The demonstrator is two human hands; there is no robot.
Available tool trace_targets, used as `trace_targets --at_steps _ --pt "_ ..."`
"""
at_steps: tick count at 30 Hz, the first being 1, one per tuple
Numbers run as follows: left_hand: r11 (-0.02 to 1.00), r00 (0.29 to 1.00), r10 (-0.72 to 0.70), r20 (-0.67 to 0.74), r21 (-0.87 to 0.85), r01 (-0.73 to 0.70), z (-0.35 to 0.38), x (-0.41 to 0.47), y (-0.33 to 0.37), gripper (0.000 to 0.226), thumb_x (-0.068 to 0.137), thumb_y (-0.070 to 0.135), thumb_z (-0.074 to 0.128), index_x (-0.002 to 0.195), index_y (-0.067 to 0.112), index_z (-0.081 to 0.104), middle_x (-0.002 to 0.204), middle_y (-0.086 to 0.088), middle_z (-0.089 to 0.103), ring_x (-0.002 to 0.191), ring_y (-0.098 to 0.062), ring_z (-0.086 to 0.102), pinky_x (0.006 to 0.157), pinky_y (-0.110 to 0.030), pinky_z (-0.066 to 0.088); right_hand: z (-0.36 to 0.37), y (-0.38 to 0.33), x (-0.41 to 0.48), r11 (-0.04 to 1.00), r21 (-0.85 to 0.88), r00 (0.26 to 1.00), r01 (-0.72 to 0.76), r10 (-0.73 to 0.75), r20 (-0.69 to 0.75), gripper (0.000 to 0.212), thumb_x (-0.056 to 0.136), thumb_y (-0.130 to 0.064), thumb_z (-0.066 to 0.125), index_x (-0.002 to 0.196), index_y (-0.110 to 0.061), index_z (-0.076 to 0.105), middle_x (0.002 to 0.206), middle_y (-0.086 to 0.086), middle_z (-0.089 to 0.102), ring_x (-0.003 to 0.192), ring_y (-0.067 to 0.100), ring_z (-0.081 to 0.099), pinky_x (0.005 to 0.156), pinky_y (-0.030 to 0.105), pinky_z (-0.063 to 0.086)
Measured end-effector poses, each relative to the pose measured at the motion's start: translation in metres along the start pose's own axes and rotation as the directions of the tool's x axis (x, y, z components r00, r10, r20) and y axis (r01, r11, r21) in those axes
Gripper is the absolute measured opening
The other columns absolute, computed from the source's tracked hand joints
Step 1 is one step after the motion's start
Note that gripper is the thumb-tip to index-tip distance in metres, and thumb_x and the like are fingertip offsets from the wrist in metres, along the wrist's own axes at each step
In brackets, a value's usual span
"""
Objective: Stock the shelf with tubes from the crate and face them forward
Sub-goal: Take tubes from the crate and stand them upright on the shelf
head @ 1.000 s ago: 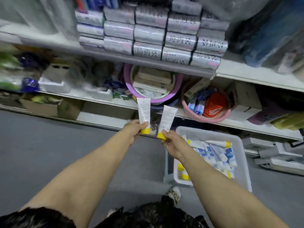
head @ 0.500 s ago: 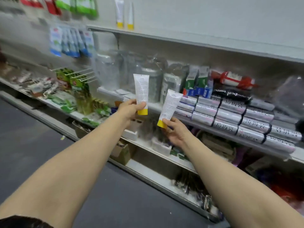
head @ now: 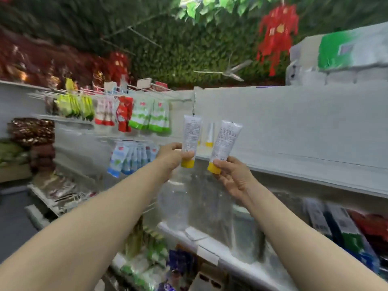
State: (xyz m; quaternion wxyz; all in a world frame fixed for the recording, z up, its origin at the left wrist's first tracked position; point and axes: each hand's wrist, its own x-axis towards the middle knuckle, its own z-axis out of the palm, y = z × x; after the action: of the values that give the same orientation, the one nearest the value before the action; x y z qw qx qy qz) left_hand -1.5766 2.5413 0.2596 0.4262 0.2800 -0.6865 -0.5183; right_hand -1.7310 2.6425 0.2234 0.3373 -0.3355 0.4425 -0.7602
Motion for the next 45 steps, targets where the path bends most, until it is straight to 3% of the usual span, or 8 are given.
trace_targets --at_steps 8,15,19,24,28,31,36,45 --pt "1.0 0.998 0.01 0.055 0.006 -0.01 -0.022 0.161 0.001 0.027 0.077 0.011 0.079 0.099 0.015 0.063 0.095 0.002 0.065 0.087 -0.014 0.057 0.078 -0.026 0.039 0.017 -0.022 0.139 0.986 -0.154 0.978 0.068 -0.097 -0.185 0.052 0.075 0.003 0.076 0.123 -0.001 0.056 0.115 0.018 0.068 0.098 0.031 0.068 0.07 0.033 0.056" --pt "0.996 0.996 0.023 0.088 0.079 -0.03 -0.027 0.282 -0.035 0.028 0.071 0.02 0.084 0.091 0.017 0.066 0.098 -0.001 0.07 0.09 -0.017 0.063 0.067 -0.026 0.042 0.023 0.0 0.228 0.932 -0.36 0.924 0.036 -0.168 -0.343 0.048 0.075 0.007 0.075 0.116 -0.005 0.054 0.11 0.014 0.07 0.09 0.028 0.071 0.07 0.034 0.058" --pt "0.989 0.983 0.054 0.177 0.128 -0.077 -0.022 0.348 -0.059 0.029 0.069 0.024 0.086 0.085 0.018 0.063 0.091 0.001 0.068 0.081 -0.015 0.061 0.064 -0.025 0.043 0.029 0.018 0.281 0.882 -0.471 0.863 -0.005 -0.234 -0.448 0.049 0.071 0.002 0.081 0.111 -0.011 0.055 0.11 0.011 0.068 0.096 0.029 0.069 0.083 0.041 0.058" --pt "0.972 0.958 0.078 0.276 0.193 -0.134 -0.013 0.421 -0.082 0.028 0.068 0.024 0.087 0.075 0.02 0.06 0.082 0.006 0.064 0.083 -0.017 0.06 0.074 -0.026 0.046 0.043 0.03 0.335 0.771 -0.625 0.772 -0.122 -0.321 -0.548 0.041 0.068 -0.009 0.086 0.097 -0.016 0.057 0.1 0.004 0.066 0.093 0.021 0.061 0.078 0.032 0.046" --pt "0.959 0.93 0.069 0.362 0.234 -0.162 -0.001 0.456 -0.099 0.031 0.067 0.023 0.087 0.071 0.023 0.056 0.081 0.008 0.064 0.086 -0.017 0.062 0.082 -0.028 0.052 0.046 0.039 0.363 0.705 -0.668 0.715 -0.237 -0.339 -0.612 0.044 0.067 -0.014 0.087 0.102 -0.012 0.06 0.099 0.004 0.066 0.08 0.016 0.058 0.061 0.027 0.041" --pt "0.948 0.907 0.068 0.415 0.257 -0.189 0.009 0.471 -0.112 0.027 0.064 0.028 0.088 0.078 0.02 0.066 0.093 0.002 0.071 0.092 -0.019 0.066 0.085 -0.031 0.054 0.044 0.047 0.377 0.643 -0.697 0.692 -0.317 -0.346 -0.634 0.045 0.065 -0.02 0.088 0.101 -0.014 0.061 0.099 0.005 0.067 0.089 0.021 0.061 0.063 0.027 0.042" --pt "0.936 0.888 0.058 0.457 0.284 -0.208 0.018 0.483 -0.122 0.039 0.066 0.036 0.086 0.1 0.02 0.074 0.102 0.002 0.072 0.092 -0.018 0.066 0.074 -0.024 0.047 0.048 0.053 0.39 0.589 -0.718 0.675 -0.371 -0.36 -0.645 0.04 0.065 -0.024 0.088 0.093 -0.017 0.059 0.096 0.003 0.065 0.085 0.019 0.06 0.056 0.026 0.04" --pt "0.932 0.878 0.062 0.474 0.286 -0.22 0.027 0.489 -0.129 0.035 0.072 0.035 0.084 0.099 0.021 0.066 0.1 0.003 0.067 0.091 -0.017 0.061 0.075 -0.028 0.047 0.042 0.052 0.4 0.561 -0.72 0.7 -0.409 -0.313 -0.642 0.048 0.068 -0.026 0.088 0.102 -0.017 0.055 0.092 -0.003 0.06 0.078 0.012 0.056 0.059 0.025 0.039"
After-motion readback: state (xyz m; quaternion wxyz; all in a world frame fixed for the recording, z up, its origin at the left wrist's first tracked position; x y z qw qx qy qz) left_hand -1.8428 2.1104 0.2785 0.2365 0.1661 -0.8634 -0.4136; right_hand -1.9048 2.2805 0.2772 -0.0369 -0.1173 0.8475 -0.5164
